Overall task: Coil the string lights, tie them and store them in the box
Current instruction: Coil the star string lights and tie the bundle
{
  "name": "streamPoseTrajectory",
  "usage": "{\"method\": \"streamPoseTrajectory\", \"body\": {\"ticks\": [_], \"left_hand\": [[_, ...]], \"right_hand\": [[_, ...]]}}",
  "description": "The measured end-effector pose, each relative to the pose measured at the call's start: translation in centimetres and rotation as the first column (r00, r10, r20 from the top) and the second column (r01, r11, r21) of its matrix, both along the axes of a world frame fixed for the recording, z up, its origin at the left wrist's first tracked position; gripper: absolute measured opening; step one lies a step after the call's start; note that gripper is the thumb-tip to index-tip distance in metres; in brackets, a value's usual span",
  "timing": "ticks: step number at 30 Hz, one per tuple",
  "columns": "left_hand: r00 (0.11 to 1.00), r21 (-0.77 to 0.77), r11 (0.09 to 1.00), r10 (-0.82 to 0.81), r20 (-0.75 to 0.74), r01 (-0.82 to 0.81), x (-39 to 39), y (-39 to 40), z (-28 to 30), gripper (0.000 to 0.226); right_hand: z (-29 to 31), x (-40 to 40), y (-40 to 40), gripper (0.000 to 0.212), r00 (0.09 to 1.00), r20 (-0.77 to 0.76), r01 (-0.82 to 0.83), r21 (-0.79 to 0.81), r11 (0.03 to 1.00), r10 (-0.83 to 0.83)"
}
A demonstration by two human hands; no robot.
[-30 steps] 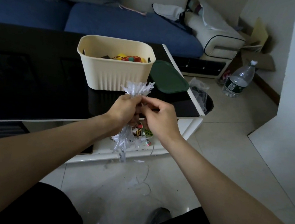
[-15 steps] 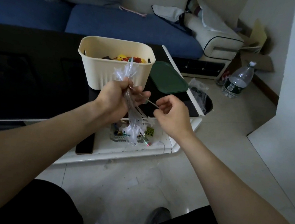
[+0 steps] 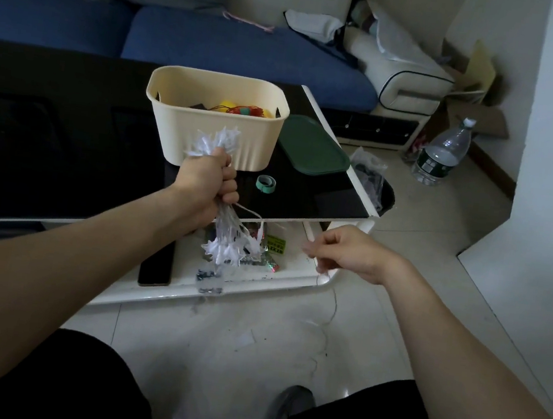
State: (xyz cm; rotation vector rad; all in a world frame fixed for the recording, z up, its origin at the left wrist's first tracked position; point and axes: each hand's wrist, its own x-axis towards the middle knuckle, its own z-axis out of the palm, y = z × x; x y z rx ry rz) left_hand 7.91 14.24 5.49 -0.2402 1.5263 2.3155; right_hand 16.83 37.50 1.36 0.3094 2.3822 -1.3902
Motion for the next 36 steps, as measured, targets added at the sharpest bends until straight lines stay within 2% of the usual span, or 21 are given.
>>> {"method": "streamPoseTrajectory", "body": {"ticks": [2,4,10,14,16,18,22,27,30,33,36], "left_hand": [[0.999,-0.015,0.999,-0.044,0.017,0.044,0.3,0.4,-0.1,0.037],[0.993,-0.038,0.992,-0.118,0.004,0.118,0.6,0.8,-0.2,0.038],[0.974,-0.149,0.963,-0.228,0.002,0.225,1.3,1.5,-0.2,0.023],[0.969,-0.126,0.960,-0.247,0.030,0.249,1.5,2.2,-0.5,0.022],[0.968,-0.088,0.964,-0.249,0.027,0.250,1.9,2.6,-0.4,0.024],[0.971,-0.083,0.968,-0.238,0.014,0.238,2.3,2.8,-0.2,0.022],[0.929,-0.123,0.921,-0.370,0.011,0.369,2.9,2.7,-0.3,0.035],[0.866,-0.230,0.843,-0.500,0.004,0.487,3.8,2.8,-0.6,0.035],[0.831,-0.272,0.801,-0.556,-0.007,0.534,3.9,2.8,-0.8,0.034],[0.829,-0.355,0.781,-0.559,-0.031,0.514,3.8,2.8,-0.8,0.035],[0.820,-0.440,0.752,-0.570,-0.058,0.491,3.7,2.5,-0.8,0.035]], "right_hand": [[0.2,0.0,0.5,0.025,0.988,-0.098,0.123,0.008,0.992,-0.121],[1.0,0.0,0.2,0.024,0.971,-0.154,0.171,-0.075,0.982,-0.180],[3.2,0.2,-2.6,0.021,0.976,-0.165,0.070,-0.377,0.924,-0.142],[4.3,0.3,-4.2,0.030,0.988,-0.138,-0.012,-0.528,0.849,-0.072],[4.4,0.2,-4.7,0.036,0.985,-0.160,-0.025,-0.502,0.865,-0.064],[4.4,0.2,-5.1,0.035,0.982,-0.187,-0.042,-0.406,0.913,-0.038],[4.2,0.5,-5.7,0.018,0.968,-0.251,-0.046,-0.170,0.984,0.002],[3.5,0.0,-5.6,0.005,0.887,-0.460,-0.019,0.049,0.999,0.040],[3.3,-0.2,-6.0,0.015,0.880,-0.475,0.038,0.064,0.997,-0.003],[3.6,-0.1,-6.1,0.030,0.864,-0.499,0.091,0.024,0.996,-0.067],[4.0,0.1,-5.7,0.032,0.884,-0.467,0.022,0.041,0.999,0.000]]}}
